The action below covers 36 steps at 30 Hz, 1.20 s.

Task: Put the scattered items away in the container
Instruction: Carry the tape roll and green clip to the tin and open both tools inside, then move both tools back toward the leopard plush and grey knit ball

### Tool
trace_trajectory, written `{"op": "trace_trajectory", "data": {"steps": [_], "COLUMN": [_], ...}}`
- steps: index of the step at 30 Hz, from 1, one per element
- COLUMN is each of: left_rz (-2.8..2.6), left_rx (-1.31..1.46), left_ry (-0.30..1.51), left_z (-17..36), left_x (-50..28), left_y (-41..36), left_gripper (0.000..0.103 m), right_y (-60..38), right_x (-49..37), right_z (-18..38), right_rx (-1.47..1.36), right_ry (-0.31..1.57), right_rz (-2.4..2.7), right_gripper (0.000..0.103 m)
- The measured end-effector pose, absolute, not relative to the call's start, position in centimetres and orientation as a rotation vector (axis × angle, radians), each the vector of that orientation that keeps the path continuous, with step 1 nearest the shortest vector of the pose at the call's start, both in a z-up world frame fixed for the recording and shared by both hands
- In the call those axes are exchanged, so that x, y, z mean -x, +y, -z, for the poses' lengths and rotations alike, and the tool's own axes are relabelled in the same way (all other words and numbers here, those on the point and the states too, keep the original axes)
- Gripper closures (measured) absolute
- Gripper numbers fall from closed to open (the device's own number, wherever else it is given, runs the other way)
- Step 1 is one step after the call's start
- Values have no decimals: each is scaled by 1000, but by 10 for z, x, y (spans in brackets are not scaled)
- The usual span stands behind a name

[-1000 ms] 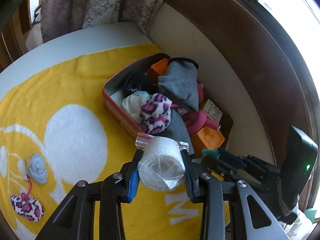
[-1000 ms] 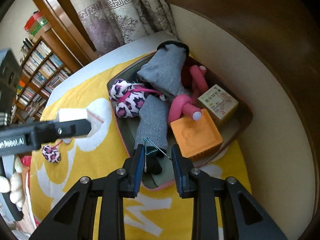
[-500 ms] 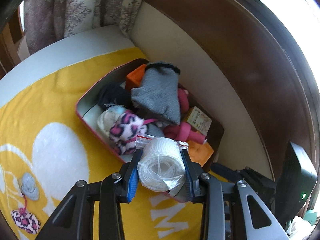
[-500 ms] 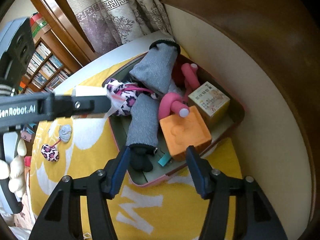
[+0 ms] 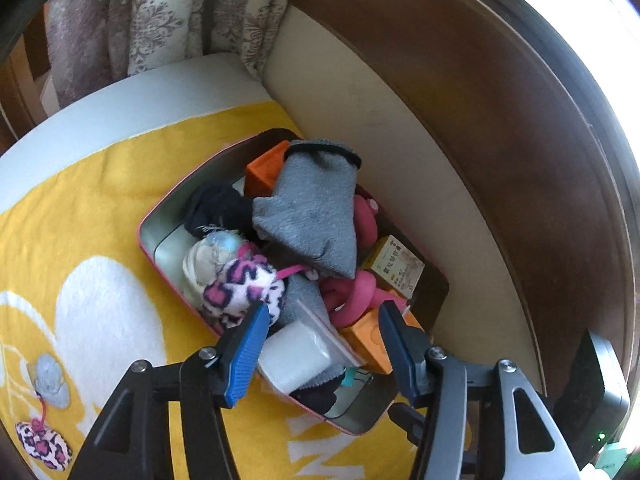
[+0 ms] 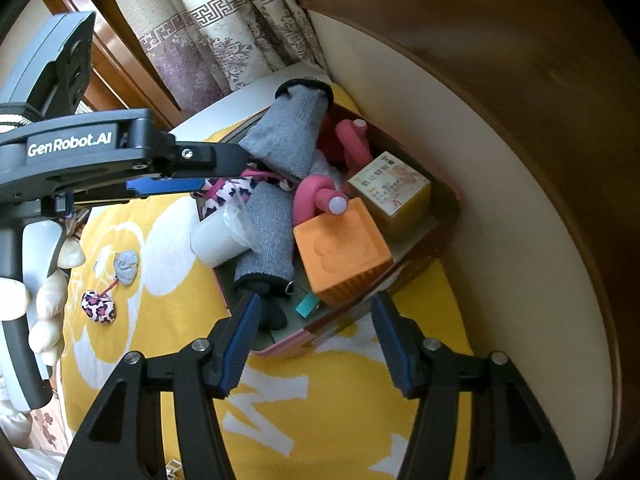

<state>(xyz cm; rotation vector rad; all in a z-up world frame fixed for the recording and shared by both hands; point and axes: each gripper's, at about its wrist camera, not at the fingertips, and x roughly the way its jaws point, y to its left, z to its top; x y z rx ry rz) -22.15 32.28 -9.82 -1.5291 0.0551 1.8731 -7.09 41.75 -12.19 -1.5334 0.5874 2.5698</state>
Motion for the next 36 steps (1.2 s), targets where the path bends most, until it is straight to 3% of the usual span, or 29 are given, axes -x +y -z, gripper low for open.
{"op": "trace_trajectory", "data": {"steps": [22,36], "left_rz": [-2043,-2206], "left_rx": [1636,1642], "left_ry": [-116,-94], "left_z": [102,99], "left_x": [216,209], "left_y": [180,82], "left_gripper": [45,45], "right_y": [328,255], "right_x": [93,116], "right_z": [110,117], "right_rx": [1621,1722], "right_ry": [461,403], "right_rz": [-2711,-2749], "right_gripper": [41,41]}}
